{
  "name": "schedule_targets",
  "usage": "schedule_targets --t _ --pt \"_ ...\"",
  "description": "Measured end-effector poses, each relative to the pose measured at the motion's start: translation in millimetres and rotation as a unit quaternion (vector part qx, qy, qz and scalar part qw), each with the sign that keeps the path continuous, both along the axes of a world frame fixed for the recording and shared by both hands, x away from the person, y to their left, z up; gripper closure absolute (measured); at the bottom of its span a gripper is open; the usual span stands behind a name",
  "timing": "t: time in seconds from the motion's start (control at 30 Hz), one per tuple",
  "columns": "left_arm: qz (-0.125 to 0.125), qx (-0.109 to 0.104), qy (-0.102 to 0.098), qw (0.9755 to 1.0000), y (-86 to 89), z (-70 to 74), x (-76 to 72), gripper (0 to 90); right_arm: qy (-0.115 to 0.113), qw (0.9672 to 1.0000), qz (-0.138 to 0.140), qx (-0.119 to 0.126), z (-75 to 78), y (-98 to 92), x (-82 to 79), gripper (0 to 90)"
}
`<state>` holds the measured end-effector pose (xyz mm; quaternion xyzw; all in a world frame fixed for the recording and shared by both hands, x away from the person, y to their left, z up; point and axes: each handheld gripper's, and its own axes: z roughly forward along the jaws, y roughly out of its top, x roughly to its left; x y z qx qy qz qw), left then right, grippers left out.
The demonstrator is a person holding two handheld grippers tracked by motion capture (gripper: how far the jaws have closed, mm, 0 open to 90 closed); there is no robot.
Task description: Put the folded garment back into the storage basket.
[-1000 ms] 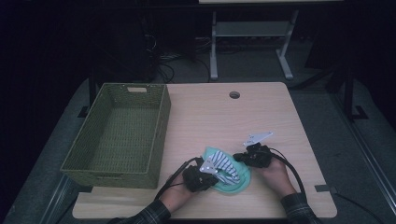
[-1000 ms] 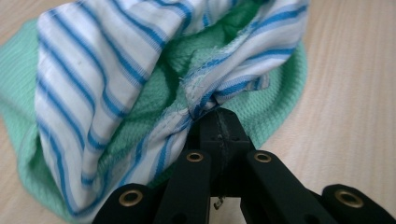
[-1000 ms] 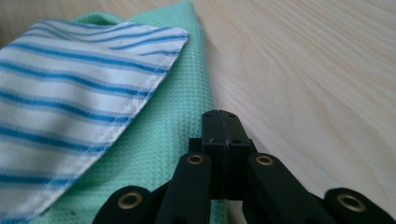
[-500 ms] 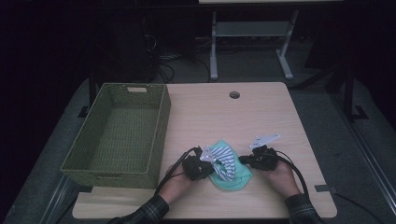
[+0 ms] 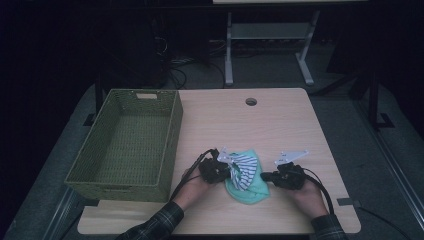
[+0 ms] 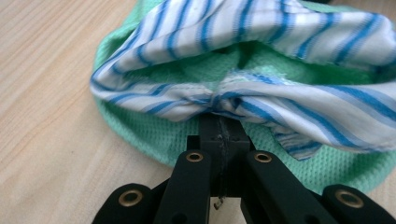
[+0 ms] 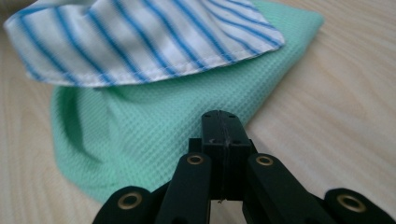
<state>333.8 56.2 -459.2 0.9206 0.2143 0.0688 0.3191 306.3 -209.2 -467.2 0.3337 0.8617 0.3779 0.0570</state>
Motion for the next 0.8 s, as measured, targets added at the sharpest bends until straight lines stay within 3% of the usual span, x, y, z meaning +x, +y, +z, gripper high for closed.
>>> schedule_targets --t 0.23,0.43,0.53,0.6,0.8 --pt "0.005 0.002 -0.006 1.0000 2.0 1.7 4.6 89.5 0.001 1.0000 0.004 -0.002 0.1 -6.7 -12.2 90.0" --pt "0.005 -0.014 -0.011 0.9998 14.4 20.2 -0.1 84.9 -0.009 0.9997 -0.018 0.014 4.8 -17.8 -15.1 85.5" --pt "0.001 -0.020 -0.015 0.9997 17.4 30.4 -2.8 80.5 -0.013 0.9993 -0.032 0.011 3.9 -25.5 -15.1 74.9" --pt "-0.001 -0.023 -0.019 0.9996 18.3 35.4 -3.9 77.1 -0.020 0.9989 -0.041 0.010 2.9 -30.0 -15.5 62.6" --pt "-0.029 -0.009 -0.024 0.9993 16.2 48.8 -0.9 61.3 -0.034 0.9967 -0.074 0.001 -4.4 -44.0 -21.2 34.4"
